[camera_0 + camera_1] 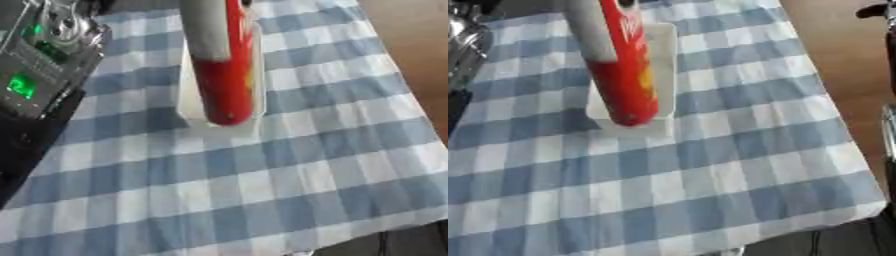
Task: Pick up objects on the table and place them in the box.
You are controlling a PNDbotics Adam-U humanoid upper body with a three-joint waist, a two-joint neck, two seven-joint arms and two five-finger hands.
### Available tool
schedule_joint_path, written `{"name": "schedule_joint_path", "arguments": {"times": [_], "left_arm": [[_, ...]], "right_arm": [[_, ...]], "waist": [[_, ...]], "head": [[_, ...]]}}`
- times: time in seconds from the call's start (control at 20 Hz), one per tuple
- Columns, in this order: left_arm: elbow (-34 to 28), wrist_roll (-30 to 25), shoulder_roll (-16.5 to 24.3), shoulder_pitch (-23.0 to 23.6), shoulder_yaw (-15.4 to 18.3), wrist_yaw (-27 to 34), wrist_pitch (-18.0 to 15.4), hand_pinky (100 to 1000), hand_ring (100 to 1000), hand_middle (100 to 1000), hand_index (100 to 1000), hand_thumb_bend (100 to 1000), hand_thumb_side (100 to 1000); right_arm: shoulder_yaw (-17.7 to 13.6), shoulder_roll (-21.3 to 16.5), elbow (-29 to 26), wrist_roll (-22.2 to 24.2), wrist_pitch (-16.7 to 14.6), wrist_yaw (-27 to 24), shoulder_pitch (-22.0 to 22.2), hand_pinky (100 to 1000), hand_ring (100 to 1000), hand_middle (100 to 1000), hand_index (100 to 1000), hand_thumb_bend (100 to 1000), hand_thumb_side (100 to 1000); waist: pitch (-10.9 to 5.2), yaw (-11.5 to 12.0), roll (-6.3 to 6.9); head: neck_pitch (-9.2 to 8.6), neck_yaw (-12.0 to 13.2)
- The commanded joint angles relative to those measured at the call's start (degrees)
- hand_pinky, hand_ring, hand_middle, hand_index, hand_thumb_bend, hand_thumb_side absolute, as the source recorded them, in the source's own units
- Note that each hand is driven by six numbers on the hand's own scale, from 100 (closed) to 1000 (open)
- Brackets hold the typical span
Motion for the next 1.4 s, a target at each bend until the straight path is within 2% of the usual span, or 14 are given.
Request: {"name": "schedule_joint_path", "arguments": {"times": [0.05,0.35,0.85,0.9,0.95,1.0,1.05,1.1,1.15,1.2,1.25,1.3,1.4], "left_arm": [[-0.93,-3.94,1.79,-1.17,0.21,-3.58,-1.00,997,969,1000,1000,583,670],[-0.93,-6.04,1.81,-1.09,0.37,-5.60,-1.24,1000,982,1000,1000,582,673],[-0.93,-5.87,1.99,-1.23,0.20,-5.91,-1.37,1000,959,1000,1000,559,696],[-0.93,-5.58,2.01,-1.22,0.25,-5.85,-1.42,956,933,1000,1000,490,738],[-0.93,-4.80,2.09,-1.17,0.38,-5.76,-1.48,956,933,1000,1000,490,738],[-0.93,-3.71,2.24,-1.09,0.47,-5.61,-1.58,893,902,984,1000,363,831],[-0.93,-2.52,2.51,-0.95,0.47,-5.36,-1.79,893,902,984,1000,363,831],[-0.93,-1.53,2.83,-0.79,0.41,-5.12,-2.06,853,878,967,1000,270,856],[-0.93,-0.64,3.27,-0.55,0.40,-4.85,-2.53,853,878,967,1000,270,856],[-0.93,0.12,3.69,-0.23,0.44,-4.58,-3.11,818,845,941,995,219,860],[-0.93,0.79,4.06,0.16,0.50,-4.29,-3.78,830,855,948,1000,230,858],[-0.93,1.39,4.31,0.57,0.57,-4.00,-4.42,746,787,887,941,174,845],[-0.93,2.51,4.60,1.75,0.74,-3.65,-6.15,704,760,861,917,157,833]], "right_arm": [[-0.22,-0.74,-0.40,0.16,-0.05,-0.04,-1.23,610,798,851,1000,100,862],[-0.20,-0.79,-0.26,0.27,-0.14,-0.12,-1.36,610,798,851,1000,100,867],[-0.06,-0.63,-0.08,0.52,-0.24,-0.12,-1.67,610,798,851,1000,100,866],[-0.06,-0.59,-0.07,0.53,-0.24,-0.11,-1.68,610,799,851,1000,100,865],[-0.04,-0.53,-0.04,0.55,-0.24,-0.10,-1.71,610,799,851,1000,100,865],[0.00,-0.48,0.03,0.58,-0.22,-0.08,-1.77,610,799,851,1000,100,865],[0.07,-0.43,0.13,0.63,-0.22,-0.02,-1.89,610,799,851,1000,100,865],[0.17,-0.38,0.22,0.70,-0.23,0.10,-2.08,611,801,851,1000,100,860],[0.32,-0.31,0.35,0.80,-0.24,0.35,-2.43,611,801,851,1000,100,860],[0.52,-0.19,0.49,0.91,-0.27,0.72,-2.96,612,802,851,1000,100,851],[0.76,0.01,0.68,1.02,-0.27,1.21,-3.59,611,801,851,1000,100,853],[1.07,0.31,0.82,1.15,-0.36,1.70,-4.30,614,803,850,1000,100,842],[2.02,1.47,1.38,1.54,-0.44,2.72,-6.22,616,804,849,995,100,836]], "waist": [[-0.67,-0.04,-0.28],[-0.48,-0.02,-0.26],[-0.41,0.34,-0.40],[-0.42,0.41,-0.45],[-0.45,0.54,-0.54],[-0.50,0.73,-0.66],[-0.56,0.93,-0.78],[-0.66,1.20,-0.90],[-0.79,1.57,-1.03],[-0.95,2.05,-1.18],[-1.10,2.52,-1.34],[-1.27,3.03,-1.51],[-1.58,4.09,-1.88]], "head": [[-0.95,0.26],[-1.04,0.32],[-1.32,0.38],[-1.37,0.33],[-1.45,0.25],[-1.57,0.13],[-1.67,0.02],[-1.72,-0.11],[-1.76,-0.28],[-1.82,-0.52],[-1.87,-0.78],[-1.98,-1.06],[-2.41,-1.84]]}}
